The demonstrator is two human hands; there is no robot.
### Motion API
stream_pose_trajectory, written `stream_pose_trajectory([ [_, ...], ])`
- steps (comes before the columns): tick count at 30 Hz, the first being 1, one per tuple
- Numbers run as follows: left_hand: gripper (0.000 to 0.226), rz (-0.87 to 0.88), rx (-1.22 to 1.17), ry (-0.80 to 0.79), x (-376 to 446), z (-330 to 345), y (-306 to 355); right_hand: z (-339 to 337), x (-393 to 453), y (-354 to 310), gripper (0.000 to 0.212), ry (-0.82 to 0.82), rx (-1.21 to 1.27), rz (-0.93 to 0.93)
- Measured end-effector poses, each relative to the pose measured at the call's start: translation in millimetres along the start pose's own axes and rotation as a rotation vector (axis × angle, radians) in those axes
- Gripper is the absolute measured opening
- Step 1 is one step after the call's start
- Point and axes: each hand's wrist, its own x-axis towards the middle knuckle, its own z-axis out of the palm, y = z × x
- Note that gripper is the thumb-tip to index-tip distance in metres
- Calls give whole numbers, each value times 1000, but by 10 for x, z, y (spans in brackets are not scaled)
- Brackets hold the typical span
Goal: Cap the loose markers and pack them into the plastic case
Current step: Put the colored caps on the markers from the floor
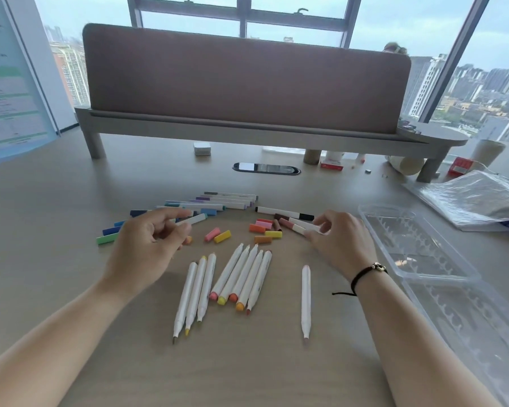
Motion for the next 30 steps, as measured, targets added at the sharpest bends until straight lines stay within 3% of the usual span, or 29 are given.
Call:
stream_pose_trajectory([
  [3,21,2,9,-12,1,2,12,-203,-64,-110,32,-89,-18,18],
  [6,21,0,9,-7,2,-3,33,-315,-142,-221,51,-489,-120,86],
  [8,22,-4,9,-2,-1,-7,50,-319,-183,-263,63,-660,-191,98],
  [10,23,-6,8,14,-8,-9,70,-307,-198,-277,62,-695,-191,103],
  [18,20,-56,34,82,1,-54,75,-215,-233,-350,26,-732,23,107],
  [20,21,-60,37,84,3,-52,75,-202,-235,-383,21,-699,243,132],
  [25,20,-57,42,75,5,-42,74,-227,-228,-443,18,-611,1105,264],
  [30,20,-70,8,76,2,-20,95,-189,-233,-485,12,-511,1540,355],
])
